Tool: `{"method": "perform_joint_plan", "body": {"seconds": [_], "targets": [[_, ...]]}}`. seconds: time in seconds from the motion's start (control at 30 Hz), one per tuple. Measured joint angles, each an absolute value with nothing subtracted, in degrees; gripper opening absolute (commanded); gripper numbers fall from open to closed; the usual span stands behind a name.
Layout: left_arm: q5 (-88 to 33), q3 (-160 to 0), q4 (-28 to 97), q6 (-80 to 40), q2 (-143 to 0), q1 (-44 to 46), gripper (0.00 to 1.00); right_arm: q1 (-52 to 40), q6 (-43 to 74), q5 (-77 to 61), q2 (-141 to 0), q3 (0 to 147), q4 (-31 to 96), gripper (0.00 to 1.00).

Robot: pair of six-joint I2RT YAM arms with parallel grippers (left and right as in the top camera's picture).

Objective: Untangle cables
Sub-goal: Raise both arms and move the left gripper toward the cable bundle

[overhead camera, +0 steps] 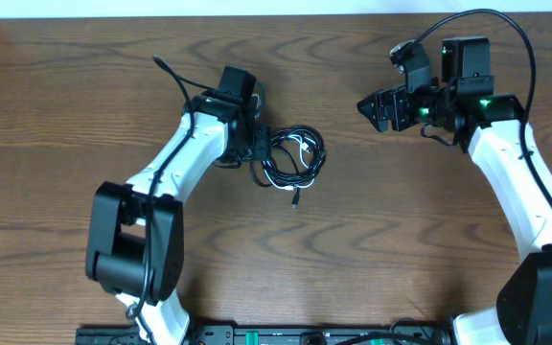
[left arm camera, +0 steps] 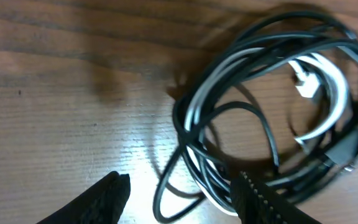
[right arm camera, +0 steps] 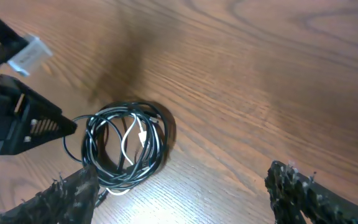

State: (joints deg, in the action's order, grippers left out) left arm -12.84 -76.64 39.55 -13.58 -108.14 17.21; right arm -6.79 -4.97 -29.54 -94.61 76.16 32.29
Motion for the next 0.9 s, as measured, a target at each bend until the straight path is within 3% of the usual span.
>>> {"method": "perform_joint_plan", "body": {"seconds": [0.27, 0.53, 0.73, 0.9], "targets": [[-10.8, -76.6, 38.5, -11.6, -110.3, 17.2, 0.57, -6.9, -5.0, -29.5, -95.5, 76.2, 32.3, 0.85], [-10.3, -76.6, 38.4, -5.0, -111.9, 17.2, 0.47, -6.9, -5.0, -29.5, -95.5, 76.2, 32.3, 0.85], [-10.4, -76.6, 37.4, -2.6, -112.4, 17.2, 0.44, -6.9, -4.9, -29.5, -95.5, 76.2, 32.3, 0.85], [-12.0, -76.7, 37.0, -1.8, -113.5, 17.2, 0.20, -6.9, -4.9, -29.5, -95.5, 76.2, 32.3, 0.86]]}}
